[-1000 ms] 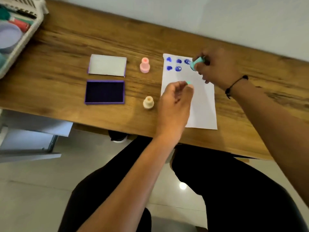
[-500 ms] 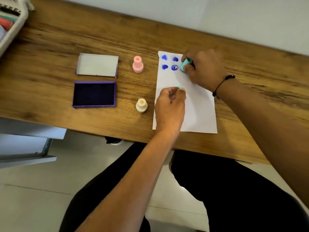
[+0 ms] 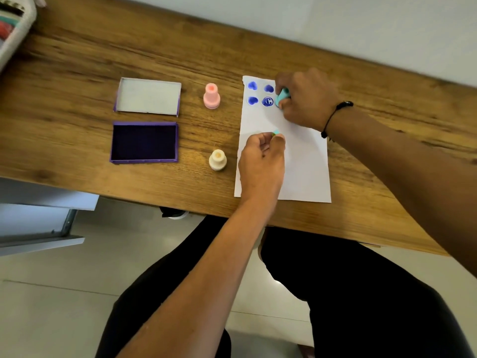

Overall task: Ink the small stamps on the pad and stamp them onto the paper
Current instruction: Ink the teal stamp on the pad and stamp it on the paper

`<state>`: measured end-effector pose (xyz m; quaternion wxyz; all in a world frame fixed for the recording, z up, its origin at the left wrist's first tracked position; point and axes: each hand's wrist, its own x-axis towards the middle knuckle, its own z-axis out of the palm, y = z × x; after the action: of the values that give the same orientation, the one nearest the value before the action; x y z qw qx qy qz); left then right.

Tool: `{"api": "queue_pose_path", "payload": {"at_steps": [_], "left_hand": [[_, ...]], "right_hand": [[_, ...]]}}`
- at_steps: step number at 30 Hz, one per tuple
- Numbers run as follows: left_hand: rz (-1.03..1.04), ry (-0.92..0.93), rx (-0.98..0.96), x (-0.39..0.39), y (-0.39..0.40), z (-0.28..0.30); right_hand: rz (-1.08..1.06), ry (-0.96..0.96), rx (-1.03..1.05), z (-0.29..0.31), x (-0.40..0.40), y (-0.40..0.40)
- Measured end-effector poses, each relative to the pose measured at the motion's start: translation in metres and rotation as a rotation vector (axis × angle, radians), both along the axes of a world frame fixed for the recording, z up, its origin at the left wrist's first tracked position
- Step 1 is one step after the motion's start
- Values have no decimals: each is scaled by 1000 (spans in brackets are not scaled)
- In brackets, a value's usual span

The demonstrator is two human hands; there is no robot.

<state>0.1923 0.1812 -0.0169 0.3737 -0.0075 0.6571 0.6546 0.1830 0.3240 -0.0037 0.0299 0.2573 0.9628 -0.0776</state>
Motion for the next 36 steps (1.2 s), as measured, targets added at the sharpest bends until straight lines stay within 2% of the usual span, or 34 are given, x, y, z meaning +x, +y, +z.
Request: {"api": "queue_pose_path", "payload": {"at_steps": [8,14,16,19,21,24,30,36], "left_hand": [[20,5,-31,5,3,3],[21,7,-50,3,1,11],[18,17,-45,3,0,14],[6,25,-29,4,-4,16],[6,12,-13,4,-7,19],[2,-21,67,1,-10,26],[84,-197,364,-11,-21,43],[124,-204,428,-23,-32,50]], "right_hand": [[12,16,0,1,-1,1],[32,-66,-11,12,1,1],[-1,28,-55,27,3,4],[-59,273,-103,64,6,7],[-71,352,-119,87,13,4],[-84,328,-261,107,21,-9],[-124,265,-635,114,29,-44],[-136,255,-764,104,30,-67]]}}
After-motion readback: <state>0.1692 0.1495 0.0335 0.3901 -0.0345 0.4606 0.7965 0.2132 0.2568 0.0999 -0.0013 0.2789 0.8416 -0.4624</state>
